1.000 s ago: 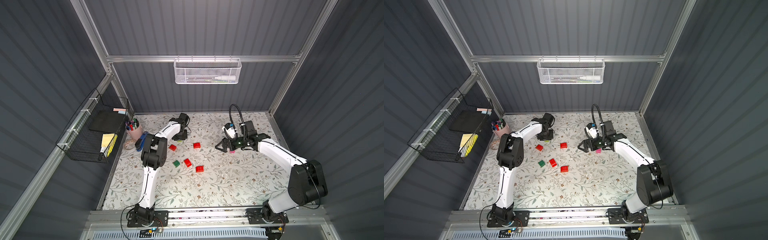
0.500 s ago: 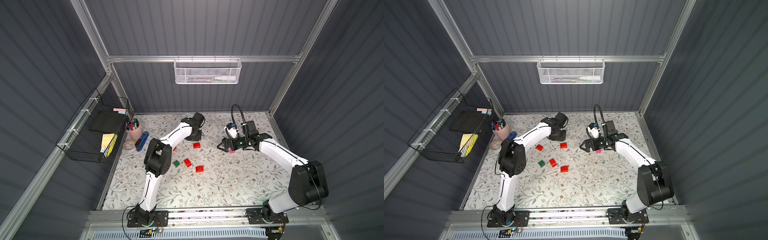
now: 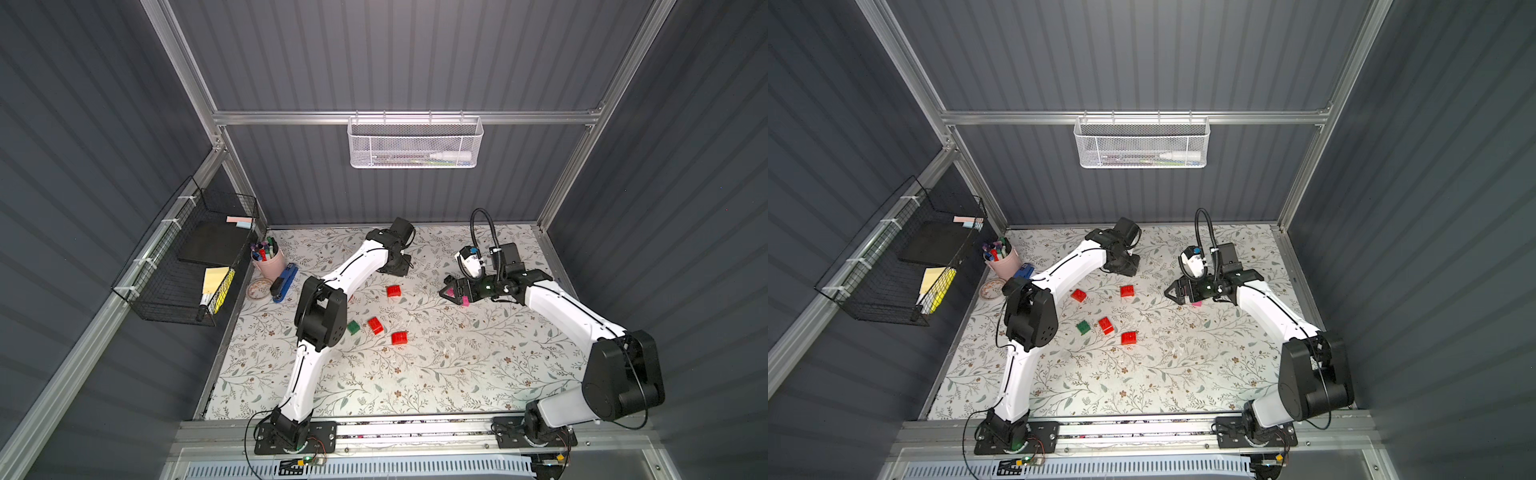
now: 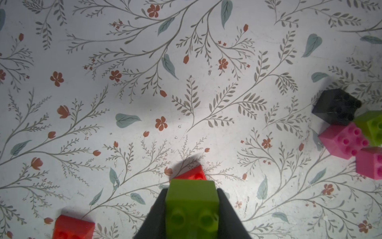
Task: Assemble the letter s with lego
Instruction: Assemble the lego brick with the lego brick.
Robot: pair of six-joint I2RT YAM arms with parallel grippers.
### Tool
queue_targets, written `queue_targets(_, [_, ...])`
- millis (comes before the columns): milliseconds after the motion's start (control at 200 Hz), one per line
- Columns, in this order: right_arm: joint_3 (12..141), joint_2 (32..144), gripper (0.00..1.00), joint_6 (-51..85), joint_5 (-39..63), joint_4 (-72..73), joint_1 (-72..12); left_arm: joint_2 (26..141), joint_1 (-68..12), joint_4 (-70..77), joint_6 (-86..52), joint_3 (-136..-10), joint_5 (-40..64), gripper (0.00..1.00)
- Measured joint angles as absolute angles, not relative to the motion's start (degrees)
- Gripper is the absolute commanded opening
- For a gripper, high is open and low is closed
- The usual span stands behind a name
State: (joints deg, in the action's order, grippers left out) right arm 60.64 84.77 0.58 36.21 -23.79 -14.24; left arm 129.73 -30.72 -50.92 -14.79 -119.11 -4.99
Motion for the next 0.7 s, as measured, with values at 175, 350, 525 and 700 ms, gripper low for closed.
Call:
queue_targets(175, [60.6,84.8,0.99,0.6,36.2,-23.8,-14.0,131.8,-31.4,-53.7,-19.2,-121.1,-8.1,0.35])
queue_targets(350, [60.6,84.8,0.99,0.6,36.2,-23.7,-13.9,131.8,-33.4,-55.3,-26.6,-121.1,-10.5,0.35])
queue_targets(525, [60.6,84.8,0.99,0.6,36.3,-23.6,-13.9,131.9,-35.6,-56.0,-32.5,-121.1,-12.0,0.35])
queue_targets(700, [60.2,84.8,0.99,0.6,36.9,-23.6,-13.5,132.9,-36.6,-56.9,-37.0,-121.4,-13.2,0.35])
